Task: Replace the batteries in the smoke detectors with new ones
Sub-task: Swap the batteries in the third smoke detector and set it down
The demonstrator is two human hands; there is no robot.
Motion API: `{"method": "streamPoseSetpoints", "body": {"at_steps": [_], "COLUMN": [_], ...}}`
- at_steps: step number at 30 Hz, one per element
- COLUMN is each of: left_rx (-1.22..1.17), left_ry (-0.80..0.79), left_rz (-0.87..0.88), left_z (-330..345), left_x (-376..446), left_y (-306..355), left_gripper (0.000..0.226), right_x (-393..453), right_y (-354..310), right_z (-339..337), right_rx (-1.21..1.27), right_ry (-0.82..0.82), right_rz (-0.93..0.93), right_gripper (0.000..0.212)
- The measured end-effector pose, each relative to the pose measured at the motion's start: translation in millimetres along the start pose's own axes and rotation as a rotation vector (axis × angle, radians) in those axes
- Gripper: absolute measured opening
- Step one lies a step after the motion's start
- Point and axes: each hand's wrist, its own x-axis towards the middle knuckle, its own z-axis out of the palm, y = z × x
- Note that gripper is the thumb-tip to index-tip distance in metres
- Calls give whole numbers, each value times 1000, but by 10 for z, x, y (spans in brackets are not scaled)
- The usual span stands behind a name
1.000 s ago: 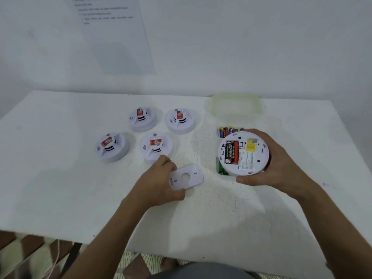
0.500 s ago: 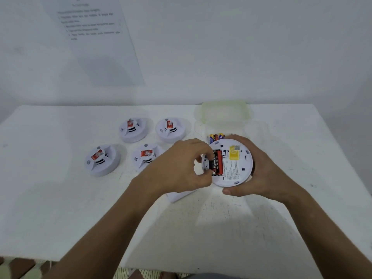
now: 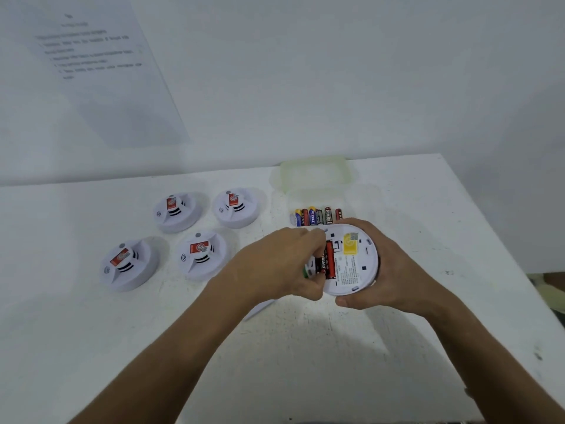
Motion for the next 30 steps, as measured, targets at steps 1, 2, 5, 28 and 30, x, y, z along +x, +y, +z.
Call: {"method": "streamPoseSetpoints", "body": {"at_steps": [1,2,5,28,30], "left_rx": [2,4,46,-521,-674], "left_ry": [6,12,55,437,475], "left_rz": [20,42,110,-40,-108], "left_z": [5,6,-9,3,-17], "left_x": [13,28,71,583,607], "left_y": [14,29,39,147,75], "left_gripper": [33,35,53,5,15], "right_x": [-8,-17,-27,-256,-297], "right_y": [16,32,35,146,168], "right_z": [-22,-45,-117,-647,-680], "right_rx": [0,2,13,26,32], "right_ry": [6,15,49,277,289], "right_rz": [4,7,-5,27,41], "right_gripper": [96,97,97,94,93]}}
